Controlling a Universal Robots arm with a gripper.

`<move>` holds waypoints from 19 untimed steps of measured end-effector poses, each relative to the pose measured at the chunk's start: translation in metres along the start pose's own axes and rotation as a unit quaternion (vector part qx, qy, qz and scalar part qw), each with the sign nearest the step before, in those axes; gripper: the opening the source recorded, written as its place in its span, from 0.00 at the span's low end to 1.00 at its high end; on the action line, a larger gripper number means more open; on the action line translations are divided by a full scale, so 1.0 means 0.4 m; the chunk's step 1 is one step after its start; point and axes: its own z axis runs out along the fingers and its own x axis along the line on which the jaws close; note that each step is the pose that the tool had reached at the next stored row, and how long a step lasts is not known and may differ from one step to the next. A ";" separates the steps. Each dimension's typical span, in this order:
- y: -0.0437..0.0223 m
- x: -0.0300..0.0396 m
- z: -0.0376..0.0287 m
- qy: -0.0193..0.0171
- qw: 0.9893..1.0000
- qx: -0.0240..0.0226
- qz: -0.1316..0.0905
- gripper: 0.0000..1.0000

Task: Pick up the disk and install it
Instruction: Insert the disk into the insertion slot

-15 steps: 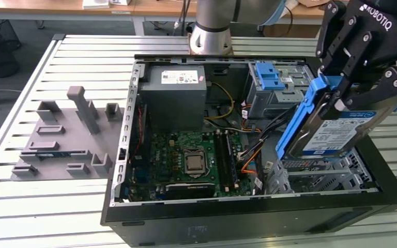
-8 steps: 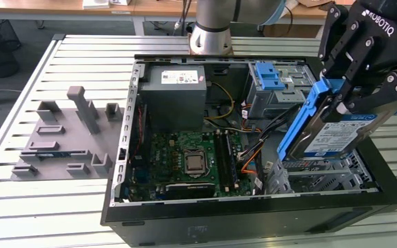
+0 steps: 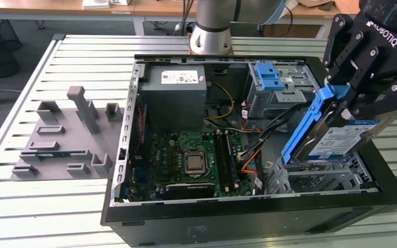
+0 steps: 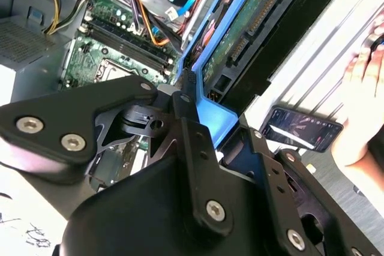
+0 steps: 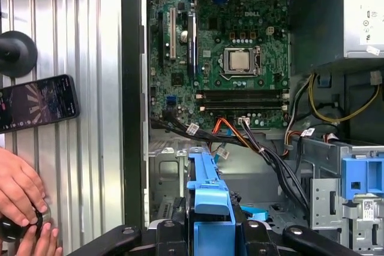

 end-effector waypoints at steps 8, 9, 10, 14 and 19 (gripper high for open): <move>-0.008 0.000 0.016 0.000 1.000 0.000 0.003 0.37; -0.008 0.000 0.018 0.000 1.000 0.000 0.004 0.37; -0.008 0.000 0.019 0.000 1.000 0.000 0.004 0.37; -0.008 0.001 0.026 0.000 1.000 0.000 0.005 0.37; -0.008 0.004 0.035 0.000 1.000 0.000 0.008 0.37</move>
